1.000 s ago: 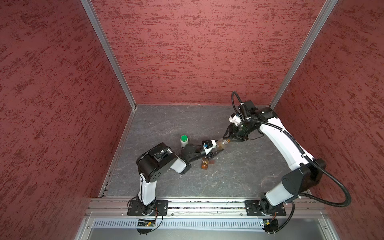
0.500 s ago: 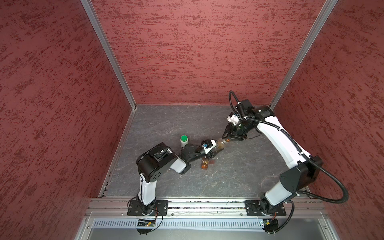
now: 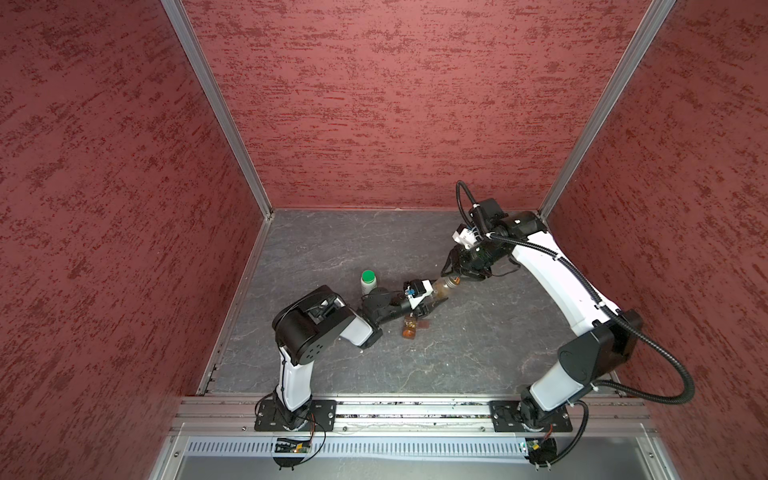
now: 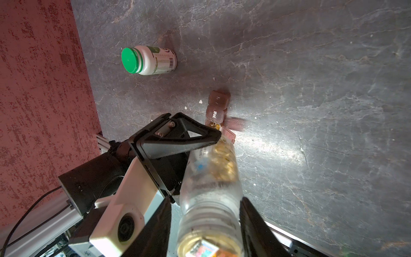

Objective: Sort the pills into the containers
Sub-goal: 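Press the cap onto the bottle mouth and twist it with the right gripper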

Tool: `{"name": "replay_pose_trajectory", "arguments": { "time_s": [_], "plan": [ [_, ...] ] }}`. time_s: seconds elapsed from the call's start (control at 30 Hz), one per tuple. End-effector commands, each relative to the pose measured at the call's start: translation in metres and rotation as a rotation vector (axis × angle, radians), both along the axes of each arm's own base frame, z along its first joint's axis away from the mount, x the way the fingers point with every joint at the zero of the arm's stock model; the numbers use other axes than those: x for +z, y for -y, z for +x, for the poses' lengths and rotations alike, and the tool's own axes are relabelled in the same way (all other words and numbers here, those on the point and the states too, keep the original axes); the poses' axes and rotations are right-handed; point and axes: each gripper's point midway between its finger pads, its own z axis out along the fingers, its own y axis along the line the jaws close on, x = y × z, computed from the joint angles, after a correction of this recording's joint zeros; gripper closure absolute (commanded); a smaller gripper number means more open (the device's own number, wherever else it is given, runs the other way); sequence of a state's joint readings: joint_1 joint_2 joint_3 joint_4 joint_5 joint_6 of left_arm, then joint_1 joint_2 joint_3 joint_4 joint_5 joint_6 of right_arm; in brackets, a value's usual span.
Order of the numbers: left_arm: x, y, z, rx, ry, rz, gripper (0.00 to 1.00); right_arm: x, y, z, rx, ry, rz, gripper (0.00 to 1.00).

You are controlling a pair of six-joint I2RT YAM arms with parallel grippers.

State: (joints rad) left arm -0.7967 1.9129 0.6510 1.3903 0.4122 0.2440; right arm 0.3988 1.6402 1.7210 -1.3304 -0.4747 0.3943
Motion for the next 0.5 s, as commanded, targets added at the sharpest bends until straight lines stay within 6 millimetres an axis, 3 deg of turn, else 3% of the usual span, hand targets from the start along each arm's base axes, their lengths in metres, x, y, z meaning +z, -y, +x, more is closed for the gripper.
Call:
{"name": "replay_pose_trajectory", "arguments": {
  "time_s": [0.0, 0.47],
  "plan": [
    [0.0106, 0.0016, -0.0047, -0.019, 0.039, -0.019, 1.00, 0.0095, -0.0080, -0.0007, 0.016, 0.035, 0.032, 0.47],
    [0.0086, -0.0046, 0.0036, 0.007, 0.031, -0.017, 1.00, 0.0160, -0.0012, -0.0074, 0.003, 0.046, 0.012, 0.44]
  ]
}}
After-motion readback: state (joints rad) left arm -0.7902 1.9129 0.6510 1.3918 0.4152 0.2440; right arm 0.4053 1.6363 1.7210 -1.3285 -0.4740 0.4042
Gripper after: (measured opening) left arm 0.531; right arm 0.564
